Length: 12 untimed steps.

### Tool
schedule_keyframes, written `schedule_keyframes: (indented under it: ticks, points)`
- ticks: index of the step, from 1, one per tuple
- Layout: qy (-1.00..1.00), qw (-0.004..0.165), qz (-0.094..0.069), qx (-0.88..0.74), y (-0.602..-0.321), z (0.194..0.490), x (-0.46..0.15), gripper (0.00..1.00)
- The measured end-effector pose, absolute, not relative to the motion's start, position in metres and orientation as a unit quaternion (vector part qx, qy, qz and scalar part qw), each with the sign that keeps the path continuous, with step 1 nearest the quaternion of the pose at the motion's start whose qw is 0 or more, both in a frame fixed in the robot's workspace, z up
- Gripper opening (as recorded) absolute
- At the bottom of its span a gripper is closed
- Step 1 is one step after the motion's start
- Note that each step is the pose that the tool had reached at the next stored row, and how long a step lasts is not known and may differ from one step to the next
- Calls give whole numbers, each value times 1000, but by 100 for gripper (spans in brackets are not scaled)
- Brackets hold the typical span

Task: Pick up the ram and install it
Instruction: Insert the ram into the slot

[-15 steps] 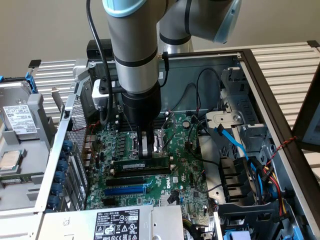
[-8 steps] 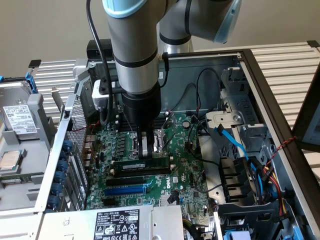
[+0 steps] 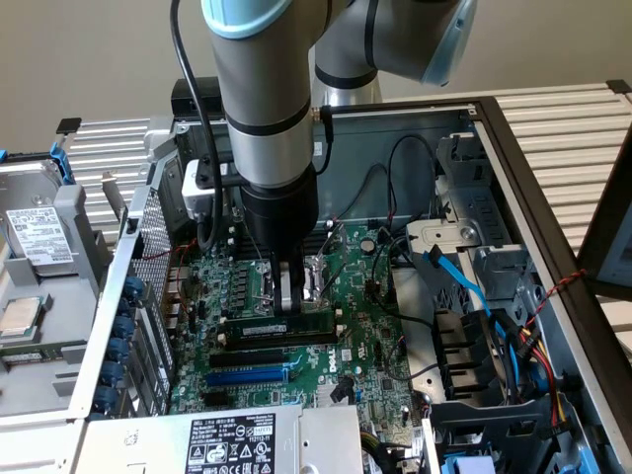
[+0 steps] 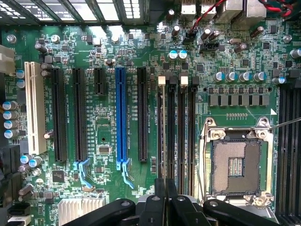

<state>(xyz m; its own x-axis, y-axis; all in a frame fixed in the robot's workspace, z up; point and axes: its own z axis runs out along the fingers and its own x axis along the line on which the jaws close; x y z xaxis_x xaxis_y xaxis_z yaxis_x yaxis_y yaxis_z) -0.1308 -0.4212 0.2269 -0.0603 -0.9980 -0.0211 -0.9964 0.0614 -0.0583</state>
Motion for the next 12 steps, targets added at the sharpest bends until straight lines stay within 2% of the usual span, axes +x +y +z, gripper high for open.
schedule_keyframes:
  ticks: [12]
  points:
    - [728, 28, -14, -685, -421, 227, -131, 12]
